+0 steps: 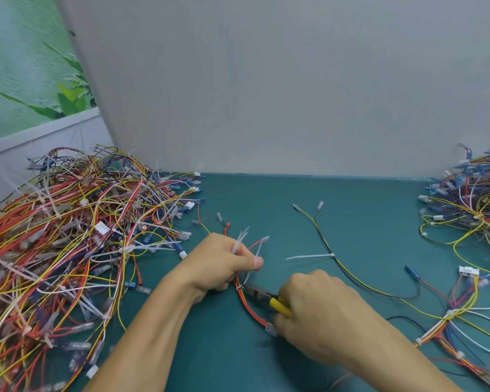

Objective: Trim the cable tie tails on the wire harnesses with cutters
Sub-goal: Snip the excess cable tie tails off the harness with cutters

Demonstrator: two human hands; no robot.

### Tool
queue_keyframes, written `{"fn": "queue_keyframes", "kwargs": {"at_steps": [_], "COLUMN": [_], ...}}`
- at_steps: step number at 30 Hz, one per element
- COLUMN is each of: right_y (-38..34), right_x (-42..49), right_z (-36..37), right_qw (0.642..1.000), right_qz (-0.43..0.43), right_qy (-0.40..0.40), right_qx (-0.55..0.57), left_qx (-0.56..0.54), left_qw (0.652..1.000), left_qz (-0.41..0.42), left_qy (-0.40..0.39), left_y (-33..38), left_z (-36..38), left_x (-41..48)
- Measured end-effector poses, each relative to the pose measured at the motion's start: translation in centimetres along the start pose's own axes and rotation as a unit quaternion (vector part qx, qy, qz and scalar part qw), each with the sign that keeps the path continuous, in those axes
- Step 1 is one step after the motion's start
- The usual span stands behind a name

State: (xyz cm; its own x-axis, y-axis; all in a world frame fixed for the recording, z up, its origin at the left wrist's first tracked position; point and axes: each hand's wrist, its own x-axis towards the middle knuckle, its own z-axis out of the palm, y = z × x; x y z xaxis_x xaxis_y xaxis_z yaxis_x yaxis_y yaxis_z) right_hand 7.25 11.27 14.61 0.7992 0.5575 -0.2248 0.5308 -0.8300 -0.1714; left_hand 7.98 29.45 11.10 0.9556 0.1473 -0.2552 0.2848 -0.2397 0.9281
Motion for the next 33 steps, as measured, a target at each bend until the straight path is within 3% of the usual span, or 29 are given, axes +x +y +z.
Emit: {"fn": "queue_keyframes", "kwargs": {"at_steps": [33], "right_y": [-1.8], "right_x": [0.3], "right_z": [0.7], "right_qw": [0.999], "right_qz": [-0.029], "right_qy": [-0.007], "right_qx": [-0.039], "left_qx": [-0.052], "left_qw": [0.998], "left_qz": [0.000], "left_qy": [-0.018], "left_y": [-0.2], "left_z": [0.1], "left_x": [-0.1]}}
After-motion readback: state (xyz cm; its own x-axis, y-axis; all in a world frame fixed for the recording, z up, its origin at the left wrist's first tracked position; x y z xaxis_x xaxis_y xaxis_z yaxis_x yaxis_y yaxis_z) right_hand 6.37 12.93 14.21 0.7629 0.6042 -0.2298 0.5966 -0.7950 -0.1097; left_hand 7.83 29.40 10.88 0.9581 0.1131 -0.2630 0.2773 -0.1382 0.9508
